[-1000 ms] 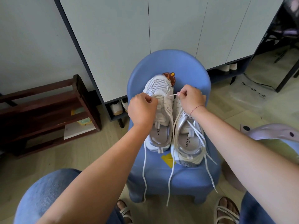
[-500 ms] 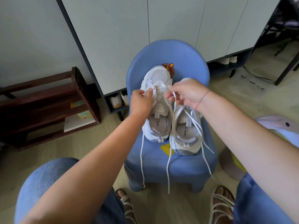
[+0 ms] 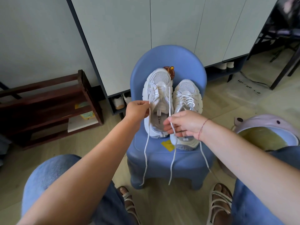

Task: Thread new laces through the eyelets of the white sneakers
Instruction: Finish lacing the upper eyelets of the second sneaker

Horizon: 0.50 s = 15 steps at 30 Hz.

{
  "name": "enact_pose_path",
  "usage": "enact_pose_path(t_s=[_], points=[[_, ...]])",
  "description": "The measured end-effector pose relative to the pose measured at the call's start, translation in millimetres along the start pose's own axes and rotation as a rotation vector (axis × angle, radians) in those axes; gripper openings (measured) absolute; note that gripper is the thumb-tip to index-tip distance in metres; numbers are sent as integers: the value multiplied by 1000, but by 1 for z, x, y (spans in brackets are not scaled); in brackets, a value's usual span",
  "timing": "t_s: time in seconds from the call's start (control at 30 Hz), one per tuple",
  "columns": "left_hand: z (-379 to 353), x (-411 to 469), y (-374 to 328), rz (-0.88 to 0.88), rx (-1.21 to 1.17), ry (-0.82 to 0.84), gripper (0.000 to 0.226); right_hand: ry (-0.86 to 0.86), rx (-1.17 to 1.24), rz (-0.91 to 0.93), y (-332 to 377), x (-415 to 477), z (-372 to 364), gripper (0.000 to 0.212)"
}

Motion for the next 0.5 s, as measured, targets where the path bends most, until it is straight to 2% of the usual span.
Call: enact_pose_path(t_s=[0.13,0.2,0.3,0.37,0.5], points=[[-2,-4,0,26,3,46,8,-95,-87,19,-5,0,-2,26],[-2,-5,-2,21,17,45,7,-163,-204,39,-4,1,-1,30],[-4,-3,-4,-9,68,49,16,-361,-653,136,7,-4,6,44],[-4,1,-7,-30,92,37,23,-494,-821,202,20,-7,15,44],[-11,13,-15,-49,125,-6,30,-562,-655,294,35,18,39,43]])
Point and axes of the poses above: each hand's wrist, its own x-axis towards the middle knuckle, its own z-axis out of the back of the hand, y = z × x, the point moved 2 cm from there along x, towards the middle knuckle, and after that the axes turned 4 degrees about -z, right-handed, at the moved point
